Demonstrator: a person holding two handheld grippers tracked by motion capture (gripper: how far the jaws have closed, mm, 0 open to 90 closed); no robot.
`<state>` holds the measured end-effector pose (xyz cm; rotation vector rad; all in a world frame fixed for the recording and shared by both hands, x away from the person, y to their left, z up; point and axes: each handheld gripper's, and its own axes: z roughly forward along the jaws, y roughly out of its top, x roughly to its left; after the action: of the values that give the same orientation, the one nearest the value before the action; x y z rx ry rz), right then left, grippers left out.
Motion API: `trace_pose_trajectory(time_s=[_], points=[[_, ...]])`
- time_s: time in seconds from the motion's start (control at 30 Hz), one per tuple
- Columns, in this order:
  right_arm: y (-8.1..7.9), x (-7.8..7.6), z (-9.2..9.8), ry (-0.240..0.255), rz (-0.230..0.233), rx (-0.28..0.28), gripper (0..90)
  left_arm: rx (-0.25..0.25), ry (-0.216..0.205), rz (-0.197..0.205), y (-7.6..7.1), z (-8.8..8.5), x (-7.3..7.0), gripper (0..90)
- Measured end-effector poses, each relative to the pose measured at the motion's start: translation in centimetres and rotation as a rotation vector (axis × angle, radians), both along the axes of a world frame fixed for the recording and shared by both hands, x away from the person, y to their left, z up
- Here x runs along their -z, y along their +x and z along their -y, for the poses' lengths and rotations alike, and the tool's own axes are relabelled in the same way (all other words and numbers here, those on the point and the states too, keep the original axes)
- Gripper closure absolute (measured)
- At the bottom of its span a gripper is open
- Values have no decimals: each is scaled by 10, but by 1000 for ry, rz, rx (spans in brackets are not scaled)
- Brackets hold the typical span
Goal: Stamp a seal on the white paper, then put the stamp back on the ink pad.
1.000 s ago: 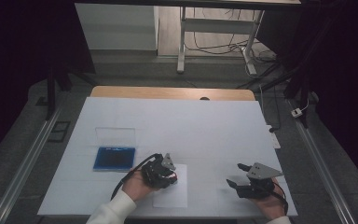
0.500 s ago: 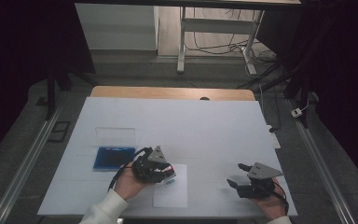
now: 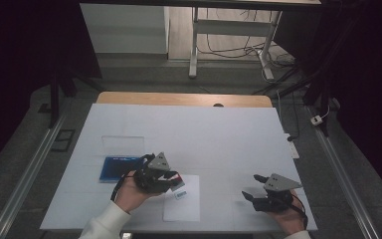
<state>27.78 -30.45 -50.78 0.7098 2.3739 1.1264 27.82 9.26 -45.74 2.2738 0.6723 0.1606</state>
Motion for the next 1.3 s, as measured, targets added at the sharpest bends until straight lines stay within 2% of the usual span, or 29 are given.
trace_pose_trajectory(time_s=[0.23, 0.4, 0.57, 0.67, 0.87, 1.3], points=[[0, 0, 0, -1, 1, -2, 265, -9, -1, 0, -2, -7, -3, 700], [-1, -2, -1, 18, 3, -7, 264, -15, -2, -6, -1, -16, -8, 701], [0, 0, 1, 5, -1, 3, 265, -48, -8, 4, 2, -28, -12, 701], [0, 0, 2, 16, -3, 4, 266, -77, -7, 12, 4, -39, -13, 701], [0, 0, 2, 12, -1, 6, 265, -152, -14, 10, 7, -64, -10, 701], [0, 0, 2, -1, -3, 7, 265, -241, -15, 16, 6, -99, -8, 701]])
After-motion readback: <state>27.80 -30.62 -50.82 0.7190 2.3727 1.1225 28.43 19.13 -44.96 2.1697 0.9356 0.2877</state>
